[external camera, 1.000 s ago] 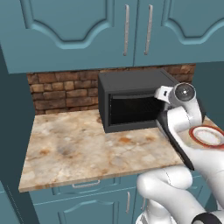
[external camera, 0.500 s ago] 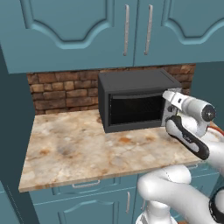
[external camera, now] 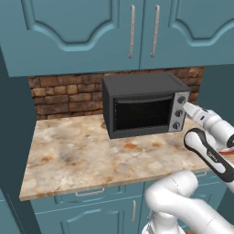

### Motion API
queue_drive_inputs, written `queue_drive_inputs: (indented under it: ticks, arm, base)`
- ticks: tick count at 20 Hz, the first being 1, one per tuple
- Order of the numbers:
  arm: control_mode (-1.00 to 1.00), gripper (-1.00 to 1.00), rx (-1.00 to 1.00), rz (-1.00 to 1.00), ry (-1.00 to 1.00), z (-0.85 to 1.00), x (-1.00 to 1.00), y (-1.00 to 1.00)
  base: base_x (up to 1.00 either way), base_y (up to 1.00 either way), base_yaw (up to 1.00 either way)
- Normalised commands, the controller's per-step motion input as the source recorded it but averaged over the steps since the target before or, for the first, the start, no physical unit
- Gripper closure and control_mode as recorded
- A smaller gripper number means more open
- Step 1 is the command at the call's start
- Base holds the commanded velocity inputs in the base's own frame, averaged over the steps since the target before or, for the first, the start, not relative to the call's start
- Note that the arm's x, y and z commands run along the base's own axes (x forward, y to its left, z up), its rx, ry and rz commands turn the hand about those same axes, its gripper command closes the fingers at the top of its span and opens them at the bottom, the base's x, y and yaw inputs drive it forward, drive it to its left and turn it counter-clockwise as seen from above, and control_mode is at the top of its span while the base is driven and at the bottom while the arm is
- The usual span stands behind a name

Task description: Pull the toaster oven rack outwards. Pick up the baguette from the plate and place it on the toaster oven rack. Close the toaster oven door fully and set the temperature to the lowest setting.

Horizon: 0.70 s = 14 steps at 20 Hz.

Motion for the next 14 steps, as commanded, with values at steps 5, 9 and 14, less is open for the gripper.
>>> queue_drive_inputs:
  ticks: [5,9,14]
  arm:
    - [-1.00,-1.00,-0.10,0.00,0.06,0.20,0.01,0.08]
    - [-1.00,-1.00,-0.04,0.00,0.04,0.00,0.18,0.03]
    - [-1.00,-1.00,-0.01,0.00,0.00,-0.16,0.18,0.00]
  base:
    - [0.00,0.00,0.00]
    - [0.00,0.00,0.00]
    - [0.00,0.00,0.00]
